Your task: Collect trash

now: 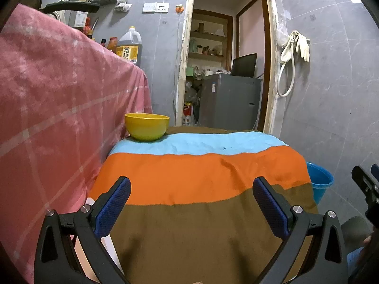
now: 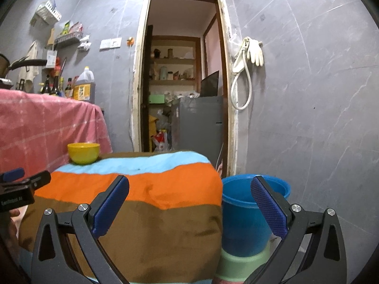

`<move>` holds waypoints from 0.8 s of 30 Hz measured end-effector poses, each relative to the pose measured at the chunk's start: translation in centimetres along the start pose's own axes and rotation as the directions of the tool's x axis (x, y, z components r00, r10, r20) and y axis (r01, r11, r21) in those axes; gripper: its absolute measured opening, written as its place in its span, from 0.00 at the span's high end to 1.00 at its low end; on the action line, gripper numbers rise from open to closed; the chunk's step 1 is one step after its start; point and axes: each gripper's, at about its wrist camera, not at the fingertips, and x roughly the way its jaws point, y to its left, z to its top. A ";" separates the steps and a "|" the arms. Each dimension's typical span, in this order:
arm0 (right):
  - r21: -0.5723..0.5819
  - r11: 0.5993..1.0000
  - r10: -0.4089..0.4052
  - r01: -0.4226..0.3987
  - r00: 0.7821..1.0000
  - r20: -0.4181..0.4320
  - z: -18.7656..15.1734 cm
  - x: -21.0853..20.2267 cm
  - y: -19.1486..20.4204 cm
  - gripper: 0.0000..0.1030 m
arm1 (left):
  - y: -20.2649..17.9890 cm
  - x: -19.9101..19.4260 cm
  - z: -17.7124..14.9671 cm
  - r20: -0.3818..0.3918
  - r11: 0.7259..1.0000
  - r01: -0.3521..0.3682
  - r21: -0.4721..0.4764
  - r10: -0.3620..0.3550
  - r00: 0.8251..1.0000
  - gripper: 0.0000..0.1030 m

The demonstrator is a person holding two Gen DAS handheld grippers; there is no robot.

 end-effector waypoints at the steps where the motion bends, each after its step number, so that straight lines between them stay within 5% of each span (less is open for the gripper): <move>1: -0.003 1.000 0.000 0.000 1.000 -0.003 -0.2 -0.1 0.1 0.00 | -0.1 -0.1 -0.2 0.003 1.000 -0.001 0.004 0.001 1.000 0.02; 24: -0.005 1.000 -0.015 0.015 1.000 -0.013 -1.9 -0.2 0.7 0.00 | 0.2 0.1 -2.5 0.018 1.000 -0.010 0.011 0.010 1.000 0.02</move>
